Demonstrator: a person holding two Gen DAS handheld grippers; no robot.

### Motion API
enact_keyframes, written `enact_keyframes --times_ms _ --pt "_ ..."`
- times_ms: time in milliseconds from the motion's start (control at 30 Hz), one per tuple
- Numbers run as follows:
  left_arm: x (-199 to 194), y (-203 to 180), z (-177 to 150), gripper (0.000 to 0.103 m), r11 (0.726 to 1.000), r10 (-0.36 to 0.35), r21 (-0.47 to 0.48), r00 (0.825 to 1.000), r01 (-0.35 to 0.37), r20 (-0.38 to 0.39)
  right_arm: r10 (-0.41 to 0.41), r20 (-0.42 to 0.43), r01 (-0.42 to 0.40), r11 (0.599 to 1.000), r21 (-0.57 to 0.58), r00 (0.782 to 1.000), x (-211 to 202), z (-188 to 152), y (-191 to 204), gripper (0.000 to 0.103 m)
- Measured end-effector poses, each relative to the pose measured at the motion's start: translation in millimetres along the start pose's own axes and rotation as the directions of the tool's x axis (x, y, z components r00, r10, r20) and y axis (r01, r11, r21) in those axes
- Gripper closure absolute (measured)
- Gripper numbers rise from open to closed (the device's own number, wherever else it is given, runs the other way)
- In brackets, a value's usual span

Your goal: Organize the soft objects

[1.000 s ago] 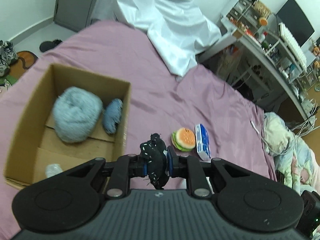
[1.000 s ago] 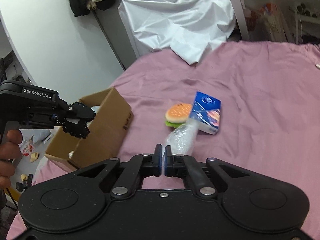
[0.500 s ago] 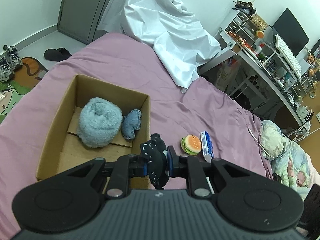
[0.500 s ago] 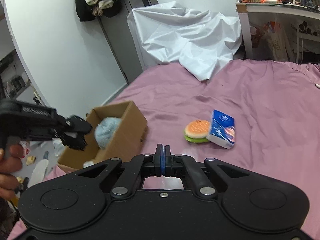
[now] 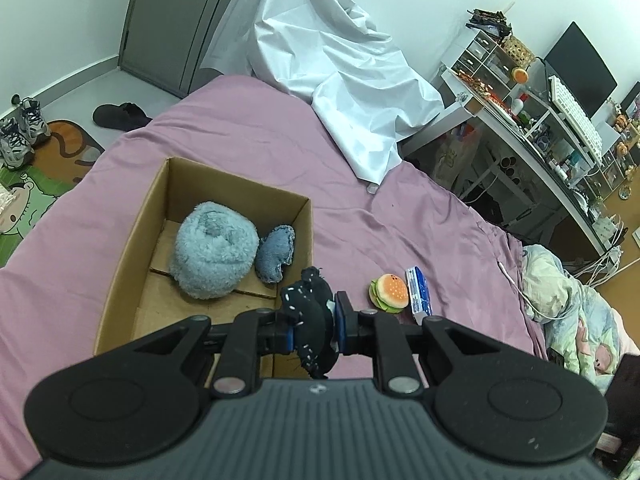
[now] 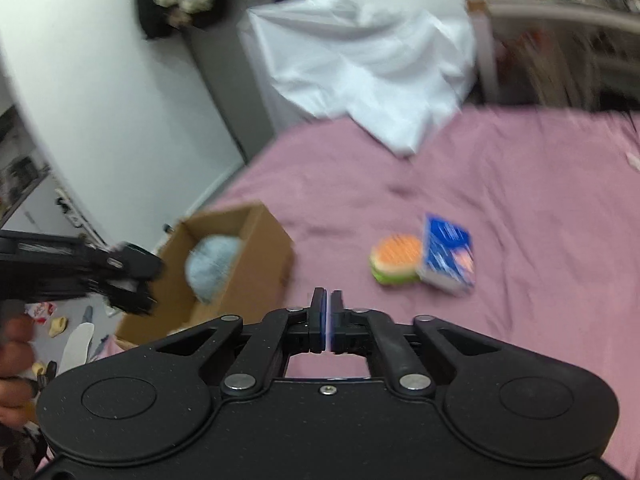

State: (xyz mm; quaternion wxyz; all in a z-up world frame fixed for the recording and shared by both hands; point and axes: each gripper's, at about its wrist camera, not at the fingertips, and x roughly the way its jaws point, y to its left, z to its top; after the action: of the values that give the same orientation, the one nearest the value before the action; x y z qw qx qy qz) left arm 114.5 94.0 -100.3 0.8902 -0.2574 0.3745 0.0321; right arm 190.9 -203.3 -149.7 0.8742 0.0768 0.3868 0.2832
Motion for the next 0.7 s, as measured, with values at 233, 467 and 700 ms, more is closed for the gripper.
enact_keyframes --times_ms 233,467,700 --pt "1 1 1 0.085 1.000 0.005 -0.005 1.000 -0.005 -0.005 -0.084 -0.074 0.085 0.996 0.011 0.994 13 -22 -10 0.024" --pt "3 9 3 0.085 0.998 0.040 -0.042 0.999 -0.039 0.010 -0.104 -0.187 0.104 0.995 -0.013 0.977 33 -36 -7 0.015" --pt "1 17 8 0.085 0.994 0.088 -0.074 0.995 -0.085 0.041 -0.100 -0.251 0.093 0.995 -0.042 0.963 44 -47 -6 0.055"
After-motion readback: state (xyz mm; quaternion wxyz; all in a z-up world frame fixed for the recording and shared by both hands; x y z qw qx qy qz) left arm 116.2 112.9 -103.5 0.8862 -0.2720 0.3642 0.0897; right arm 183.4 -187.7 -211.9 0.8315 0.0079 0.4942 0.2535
